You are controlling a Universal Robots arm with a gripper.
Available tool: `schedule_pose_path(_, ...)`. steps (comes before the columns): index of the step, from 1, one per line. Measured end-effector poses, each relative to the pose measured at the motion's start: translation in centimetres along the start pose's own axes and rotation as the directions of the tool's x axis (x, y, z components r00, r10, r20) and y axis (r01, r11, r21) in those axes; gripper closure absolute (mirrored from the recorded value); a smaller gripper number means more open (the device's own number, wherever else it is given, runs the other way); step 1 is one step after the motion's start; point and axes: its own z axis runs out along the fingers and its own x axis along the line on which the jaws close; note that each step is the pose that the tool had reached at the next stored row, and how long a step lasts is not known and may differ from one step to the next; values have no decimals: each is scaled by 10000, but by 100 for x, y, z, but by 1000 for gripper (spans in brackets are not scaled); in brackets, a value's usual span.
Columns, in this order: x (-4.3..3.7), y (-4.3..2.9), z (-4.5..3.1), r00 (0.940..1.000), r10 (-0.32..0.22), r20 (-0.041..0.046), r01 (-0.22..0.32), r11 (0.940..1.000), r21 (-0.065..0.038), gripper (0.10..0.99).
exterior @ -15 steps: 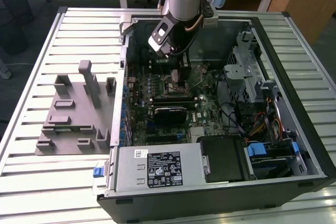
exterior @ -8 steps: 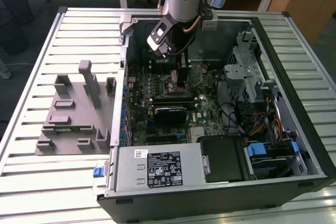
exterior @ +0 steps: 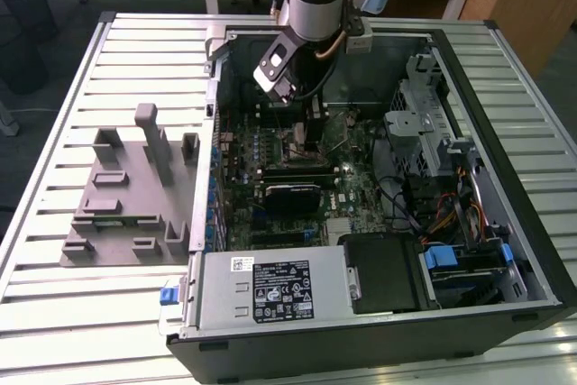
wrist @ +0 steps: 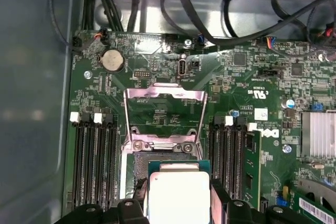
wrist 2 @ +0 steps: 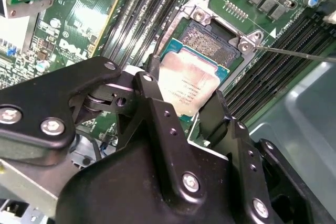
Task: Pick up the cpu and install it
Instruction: 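Place the cpu into insertion slot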
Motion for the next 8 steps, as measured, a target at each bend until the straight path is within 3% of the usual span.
schedule_pose_path(8, 1, -1, 9, 10000, -1, -4, 1, 10000, -3, 541)
